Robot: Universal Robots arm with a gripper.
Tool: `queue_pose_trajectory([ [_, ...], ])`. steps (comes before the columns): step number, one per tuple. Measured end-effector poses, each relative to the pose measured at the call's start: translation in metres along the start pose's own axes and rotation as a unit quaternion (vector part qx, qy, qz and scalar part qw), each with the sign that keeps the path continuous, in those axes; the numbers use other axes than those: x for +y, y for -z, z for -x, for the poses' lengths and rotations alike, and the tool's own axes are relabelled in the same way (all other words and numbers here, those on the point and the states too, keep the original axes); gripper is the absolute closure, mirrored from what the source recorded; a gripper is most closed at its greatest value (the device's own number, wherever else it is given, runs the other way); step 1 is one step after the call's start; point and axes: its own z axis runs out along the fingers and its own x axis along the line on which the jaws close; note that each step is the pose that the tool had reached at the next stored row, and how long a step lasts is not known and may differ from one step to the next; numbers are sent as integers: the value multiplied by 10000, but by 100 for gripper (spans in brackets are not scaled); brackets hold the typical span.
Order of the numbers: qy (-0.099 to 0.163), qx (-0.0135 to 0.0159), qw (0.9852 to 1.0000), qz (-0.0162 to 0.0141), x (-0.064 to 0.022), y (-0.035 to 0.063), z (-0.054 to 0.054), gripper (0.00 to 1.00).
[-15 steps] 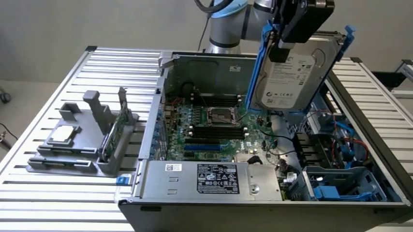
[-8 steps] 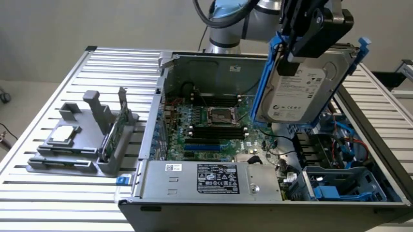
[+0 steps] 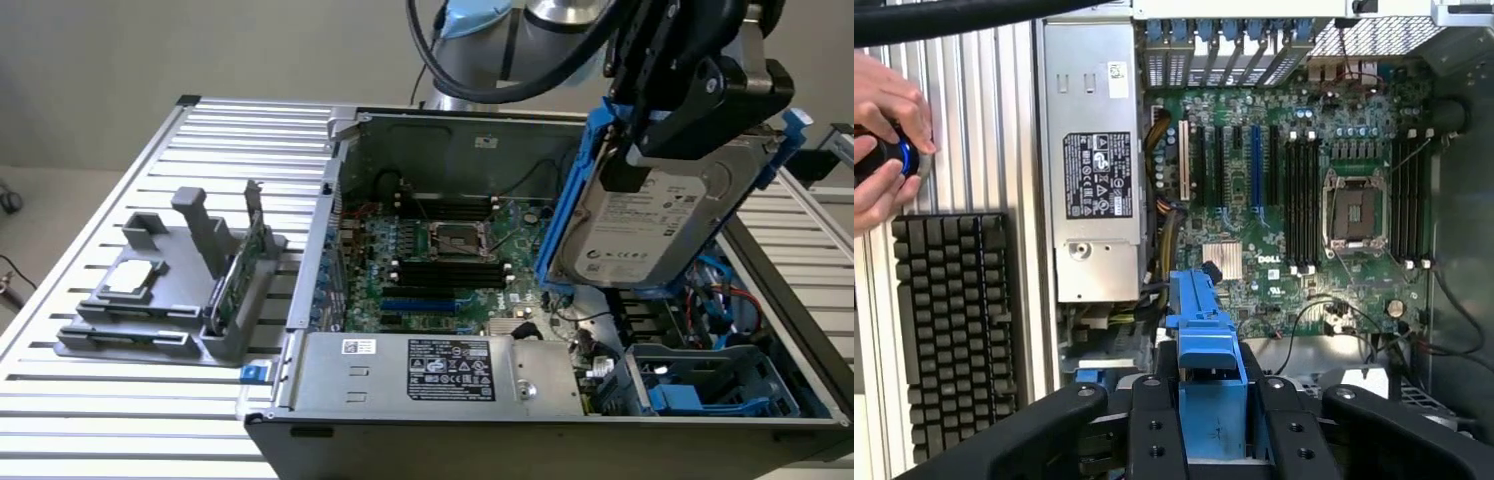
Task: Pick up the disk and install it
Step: 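Pick up the disk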
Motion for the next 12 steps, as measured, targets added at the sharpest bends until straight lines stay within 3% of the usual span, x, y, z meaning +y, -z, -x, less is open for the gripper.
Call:
queue_pose_trajectory([
  [6,0,0,10000,0,-139,-18,-168,67],
  [12,0,0,10000,0,-366,-40,-273,67],
])
